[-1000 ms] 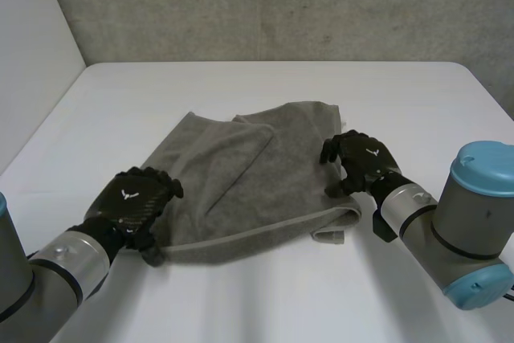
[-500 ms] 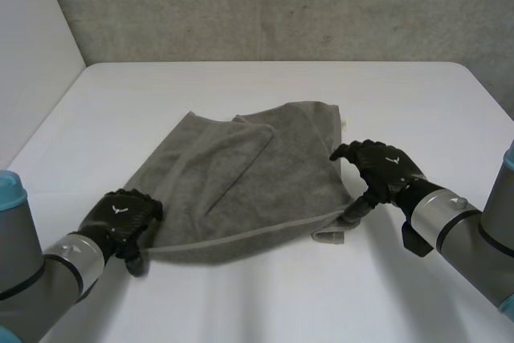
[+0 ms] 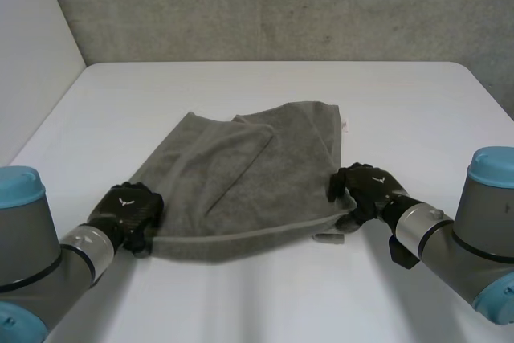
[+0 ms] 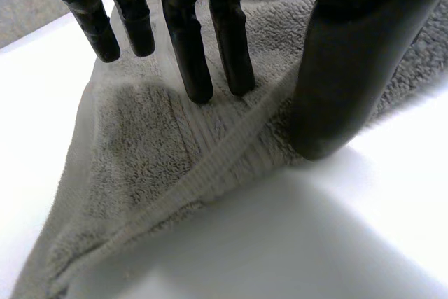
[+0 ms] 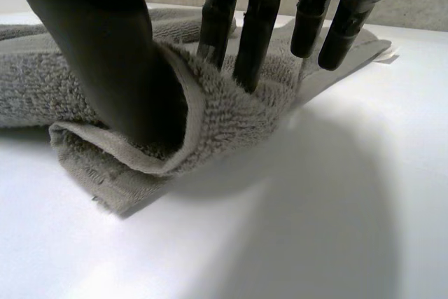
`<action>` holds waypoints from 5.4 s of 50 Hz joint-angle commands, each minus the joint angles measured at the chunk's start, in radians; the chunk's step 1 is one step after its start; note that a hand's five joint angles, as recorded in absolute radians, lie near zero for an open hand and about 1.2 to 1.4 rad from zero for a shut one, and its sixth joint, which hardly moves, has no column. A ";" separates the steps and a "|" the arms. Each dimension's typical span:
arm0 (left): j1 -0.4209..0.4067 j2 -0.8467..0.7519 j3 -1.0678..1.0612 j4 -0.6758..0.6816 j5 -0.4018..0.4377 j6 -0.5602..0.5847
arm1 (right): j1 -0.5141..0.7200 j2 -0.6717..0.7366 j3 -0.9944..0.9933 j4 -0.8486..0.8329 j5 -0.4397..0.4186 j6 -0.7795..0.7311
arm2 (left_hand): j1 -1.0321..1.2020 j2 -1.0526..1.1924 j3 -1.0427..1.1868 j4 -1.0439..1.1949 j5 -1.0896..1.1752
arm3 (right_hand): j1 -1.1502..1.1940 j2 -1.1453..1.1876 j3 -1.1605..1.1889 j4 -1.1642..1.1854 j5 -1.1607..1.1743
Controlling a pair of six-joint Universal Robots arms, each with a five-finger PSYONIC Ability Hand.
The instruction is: Fold the towel.
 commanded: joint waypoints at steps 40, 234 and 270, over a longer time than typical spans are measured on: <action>0.023 -0.006 0.212 -0.084 0.007 -0.089 | -0.066 -0.016 -0.228 0.269 -0.217 -0.225 | 0.604 0.598 -0.048 -0.054 0.607 | 0.553 0.559 -0.045 -0.075 0.562; 0.003 0.161 0.032 0.065 0.069 -0.164 | -0.293 -0.221 0.207 0.042 -0.165 -0.413 | 0.604 0.598 -0.048 -0.054 0.607 | -0.669 -0.662 -0.045 -0.075 -0.660; 0.025 0.164 0.033 0.065 0.064 -0.165 | -0.334 -0.266 0.323 0.020 -0.173 -0.520 | 0.604 0.598 -0.048 -0.054 0.607 | -0.174 -0.168 -0.045 -0.075 -0.166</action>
